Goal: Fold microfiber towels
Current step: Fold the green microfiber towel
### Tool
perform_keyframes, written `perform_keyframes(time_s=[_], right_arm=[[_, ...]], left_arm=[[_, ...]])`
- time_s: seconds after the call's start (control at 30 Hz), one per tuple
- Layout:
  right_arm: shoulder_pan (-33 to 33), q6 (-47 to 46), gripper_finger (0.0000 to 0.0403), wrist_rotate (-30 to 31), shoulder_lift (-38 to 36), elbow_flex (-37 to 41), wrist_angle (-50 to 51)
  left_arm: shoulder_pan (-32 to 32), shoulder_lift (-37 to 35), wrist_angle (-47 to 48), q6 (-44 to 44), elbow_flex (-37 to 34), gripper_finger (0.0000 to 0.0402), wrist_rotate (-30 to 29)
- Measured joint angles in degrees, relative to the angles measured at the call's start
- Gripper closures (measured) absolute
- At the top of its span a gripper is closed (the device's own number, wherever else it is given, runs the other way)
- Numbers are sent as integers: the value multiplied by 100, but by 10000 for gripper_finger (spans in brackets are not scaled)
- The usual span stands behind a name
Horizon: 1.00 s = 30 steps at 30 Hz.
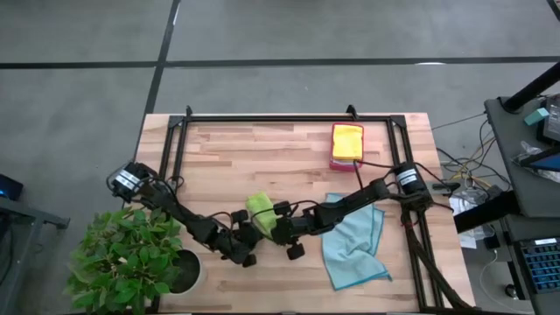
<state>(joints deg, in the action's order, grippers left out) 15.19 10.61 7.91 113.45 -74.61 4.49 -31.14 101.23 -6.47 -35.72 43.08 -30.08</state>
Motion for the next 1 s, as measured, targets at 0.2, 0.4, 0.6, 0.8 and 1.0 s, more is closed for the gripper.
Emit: perform_keyframes(time_s=[0.2, 0.4, 0.6, 0.8, 1.0], right_arm=[[-23, -26, 320, 15, 72, 0, -58], [-60, -101, 382, 21, 72, -2, -99], [-60, -205, 394, 19, 65, -23, -419], [-60, -312, 394, -86, 65, -204, -417], [-72, -492, 394, -410, 57, -424, -441]], left_arm=[[0, 0, -11, -2, -25, 402, -132], [39, 0, -8, 26, -42, 402, -254], [92, 77, -65, 9, -119, 402, -388], [92, 192, -110, 9, -84, 402, -438], [94, 190, -109, 6, -86, 402, -405]])
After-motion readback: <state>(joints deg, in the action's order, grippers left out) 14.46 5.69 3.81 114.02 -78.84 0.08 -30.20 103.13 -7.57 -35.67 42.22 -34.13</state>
